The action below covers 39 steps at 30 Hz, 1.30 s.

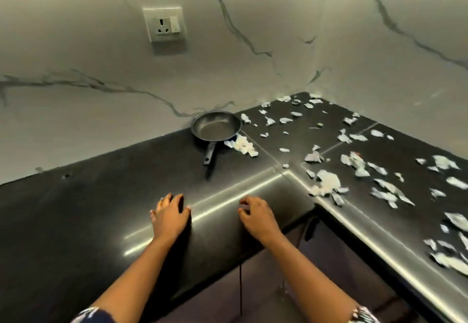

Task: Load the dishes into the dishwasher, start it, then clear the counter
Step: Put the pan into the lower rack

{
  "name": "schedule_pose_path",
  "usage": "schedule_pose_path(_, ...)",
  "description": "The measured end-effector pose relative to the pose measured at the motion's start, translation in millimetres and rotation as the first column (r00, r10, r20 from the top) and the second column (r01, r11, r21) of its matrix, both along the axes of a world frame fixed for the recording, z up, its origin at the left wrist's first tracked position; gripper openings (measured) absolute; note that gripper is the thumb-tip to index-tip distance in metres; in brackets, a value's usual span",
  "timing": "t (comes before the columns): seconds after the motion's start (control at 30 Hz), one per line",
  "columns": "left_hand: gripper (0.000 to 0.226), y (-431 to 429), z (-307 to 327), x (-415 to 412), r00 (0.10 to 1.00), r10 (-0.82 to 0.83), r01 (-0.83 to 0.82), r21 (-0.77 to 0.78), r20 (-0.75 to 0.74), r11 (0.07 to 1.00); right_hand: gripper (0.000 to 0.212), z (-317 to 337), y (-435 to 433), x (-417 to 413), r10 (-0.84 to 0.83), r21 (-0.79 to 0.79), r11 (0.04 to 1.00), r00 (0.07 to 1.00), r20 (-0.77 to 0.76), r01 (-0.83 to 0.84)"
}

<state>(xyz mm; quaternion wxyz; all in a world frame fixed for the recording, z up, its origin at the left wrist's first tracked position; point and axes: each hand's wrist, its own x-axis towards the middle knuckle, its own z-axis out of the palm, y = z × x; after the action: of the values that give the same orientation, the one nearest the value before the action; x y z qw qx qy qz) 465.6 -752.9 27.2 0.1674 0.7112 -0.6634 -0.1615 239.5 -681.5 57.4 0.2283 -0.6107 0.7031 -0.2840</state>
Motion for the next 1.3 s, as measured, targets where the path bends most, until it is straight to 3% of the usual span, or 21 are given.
schedule_pose_path(0.1, 0.051, -58.7, 0.6, -0.6, 1.0, 0.012, -0.012, -0.011, 0.022, 1.0, 0.035, -4.2, -75.6, 3.3, 0.117, 0.094, 0.989, 0.992, -0.043, -0.113)
schedule_pose_path(0.2, 0.05, -92.3, -1.1, 3.4, 0.998, 0.018, -0.015, -0.036, 0.064, 0.999, 0.038, -2.5, -136.1, 12.8, 0.145, 0.089, 0.986, 0.989, -0.026, -0.143)
schedule_pose_path(0.3, 0.05, -99.7, -7.6, 0.9, 0.991, 0.053, -0.045, -0.066, 0.124, 0.997, 0.04, -3.9, -193.4, 26.0, 0.003, 0.16, 0.986, 0.959, 0.285, -0.05)
schedule_pose_path(0.33, 0.051, -98.9, -8.4, -0.2, 0.99, 0.057, -0.047, -0.075, 0.133, 0.996, 0.04, -2.0, -209.8, 30.4, -0.09, 0.231, 0.973, 0.885, 0.456, -0.02)
schedule_pose_path(0.4, 0.051, -102.2, -9.1, -0.4, 0.988, 0.064, -0.052, -0.086, 0.142, 0.995, 0.029, 3.2, -242.4, 38.4, -0.288, 0.399, 0.915, 0.609, 0.739, -0.052)
schedule_pose_path(0.47, 0.051, -104.3, -9.4, 0.4, 0.987, 0.071, -0.058, -0.092, 0.145, 0.994, 0.017, 9.5, -262.5, 44.5, -0.422, 0.478, 0.867, 0.307, 0.853, -0.138)
schedule_pose_path(0.5, 0.051, -104.5, -10.0, 0.7, 0.986, 0.073, -0.06, -0.094, 0.15, 0.994, 0.014, 11.4, -268.1, 46.3, -0.454, 0.49, 0.857, 0.217, 0.864, -0.157)
schedule_pose_path(0.67, 0.051, -106.8, -11.7, 1.8, 0.985, 0.082, -0.067, -0.1, 0.152, 0.993, 0.024, 14.9, -279.8, 51.0, -0.49, 0.5, 0.854, 0.099, 0.866, -0.143)
schedule_pose_path(0.77, 0.051, -107.2, -11.8, 3.4, 0.986, 0.075, -0.061, -0.096, 0.146, 0.993, 0.025, 20.8, -266.4, 41.9, -0.455, 0.47, 0.874, 0.134, 0.88, -0.123)
schedule_pose_path(0.9, 0.049, -112.8, -11.0, 6.4, 0.994, 0.051, -0.045, -0.068, 0.093, 0.997, 0.018, 33.2, -219.4, 22.7, -0.314, 0.37, 0.915, 0.296, 0.902, -0.158)
schedule_pose_path(1.0, 0.044, -108.7, -3.2, 7.8, 0.992, -0.03, 0.023, -0.06, -0.12, 0.998, 0.013, 47.6, -163.8, 3.4, -0.193, 0.271, 0.947, 0.369, 0.909, -0.174)
schedule_pose_path(1.13, 0.035, -66.4, 34.2, -2.4, 0.851, -0.122, 0.05, -0.154, -0.51, 0.987, 0.015, 64.1, -66.4, -21.8, -0.115, 0.209, 0.966, 0.472, 0.874, -0.152)
schedule_pose_path(1.3, 0.03, 14.8, 93.9, -18.6, 0.547, -0.171, 0.107, -0.134, -0.819, 0.985, 0.005, 59.7, 76.0, -35.7, -0.076, 0.17, 0.983, 0.686, 0.724, -0.071)
